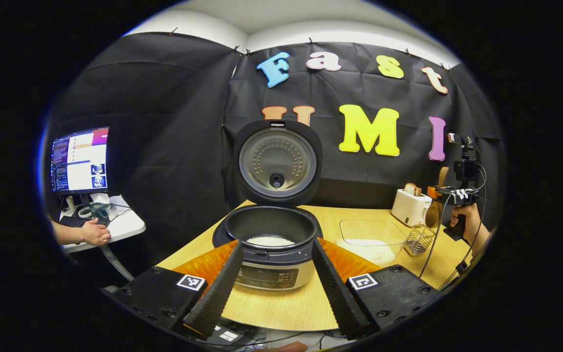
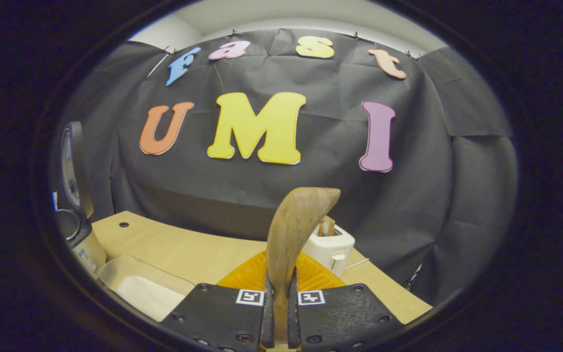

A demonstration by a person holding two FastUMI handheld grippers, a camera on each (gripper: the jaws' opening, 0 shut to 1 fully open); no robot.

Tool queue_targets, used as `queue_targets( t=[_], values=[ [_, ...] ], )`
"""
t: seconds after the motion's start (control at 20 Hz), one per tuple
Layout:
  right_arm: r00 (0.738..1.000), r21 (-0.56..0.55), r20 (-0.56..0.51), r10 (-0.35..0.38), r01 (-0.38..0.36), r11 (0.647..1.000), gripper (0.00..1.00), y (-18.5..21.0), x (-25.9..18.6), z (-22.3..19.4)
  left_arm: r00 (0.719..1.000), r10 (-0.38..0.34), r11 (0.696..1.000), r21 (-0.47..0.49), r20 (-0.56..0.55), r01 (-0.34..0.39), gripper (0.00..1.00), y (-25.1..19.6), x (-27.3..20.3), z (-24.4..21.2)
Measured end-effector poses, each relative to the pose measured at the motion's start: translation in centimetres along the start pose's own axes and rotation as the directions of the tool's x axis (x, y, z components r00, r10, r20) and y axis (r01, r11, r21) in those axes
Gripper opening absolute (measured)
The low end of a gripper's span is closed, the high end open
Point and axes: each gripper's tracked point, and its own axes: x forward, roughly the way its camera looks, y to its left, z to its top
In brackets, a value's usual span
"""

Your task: Close the left gripper, press the button to open the rice cooker; take a wooden spoon from the chopstick holder with the right hand, scoop a spoonful of rice and pour it into the rice cooker, then put the wooden spoon back into the chopstick holder.

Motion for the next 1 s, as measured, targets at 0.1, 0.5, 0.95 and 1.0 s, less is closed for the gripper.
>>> queue_targets(
  t=[0.1,0.5,0.95,1.0],
  values=[
    [0.999,0.014,-0.026,0.021,-0.021,1.0,0.12,0.2,0.7,-1.2,1.0,-0.013,1.0,0.015,-0.002,0.013,0.91,-0.6,0.0,-0.1],
    [0.997,0.098,-0.08,-0.013,0.021,0.995,0.14,-1.4,1.8,-1.6,1.0,-0.03,0.999,0.025,0.001,0.03,0.91,-1.1,-0.1,-0.1],
    [0.973,0.223,-0.232,0.002,0.051,0.973,0.34,-3.5,2.3,-5.3,1.0,-0.03,0.999,0.038,0.003,0.029,0.91,-1.4,-0.2,0.0],
    [0.968,0.24,-0.252,0.001,0.061,0.969,0.38,-3.9,2.1,-5.7,1.0,-0.028,0.999,0.038,0.006,0.027,0.91,-1.5,-0.2,0.1]
  ],
)
